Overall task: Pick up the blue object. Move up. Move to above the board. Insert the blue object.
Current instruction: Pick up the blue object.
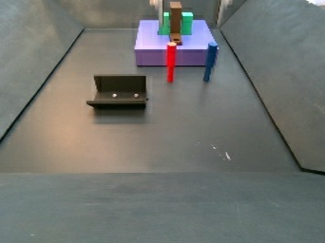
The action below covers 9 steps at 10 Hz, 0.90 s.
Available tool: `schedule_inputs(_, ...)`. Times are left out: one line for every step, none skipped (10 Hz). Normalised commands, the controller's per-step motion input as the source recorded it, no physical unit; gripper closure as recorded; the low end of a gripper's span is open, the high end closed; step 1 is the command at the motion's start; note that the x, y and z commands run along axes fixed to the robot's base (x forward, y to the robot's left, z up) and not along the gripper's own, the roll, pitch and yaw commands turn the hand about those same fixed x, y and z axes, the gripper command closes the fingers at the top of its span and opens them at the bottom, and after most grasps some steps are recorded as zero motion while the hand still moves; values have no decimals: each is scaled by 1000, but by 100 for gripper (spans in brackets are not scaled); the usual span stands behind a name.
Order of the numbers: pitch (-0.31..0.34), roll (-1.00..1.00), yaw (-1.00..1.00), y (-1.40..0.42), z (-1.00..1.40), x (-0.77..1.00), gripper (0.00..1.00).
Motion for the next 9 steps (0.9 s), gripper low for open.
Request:
schedule_inputs(-9,0,0,0,0,-66,0)
schedule_inputs(0,17,0,-289,0,-54,0)
schedule_inputs(-131,203,177,-814,-40,-426,0)
schedule_inputs(-139,274,97,-869,0,-389,0)
schedule_inputs(-129,211,80,-934,-49,-320,0)
schedule_inputs(-109,111,57,-823,-123,-294,0)
schedule_inputs(-147,103,40,-800,-140,-386,0)
schedule_inputs(-69,0,74,-597,-326,-254,0)
schedule_inputs(-13,-107,0,-366,-434,-171,0)
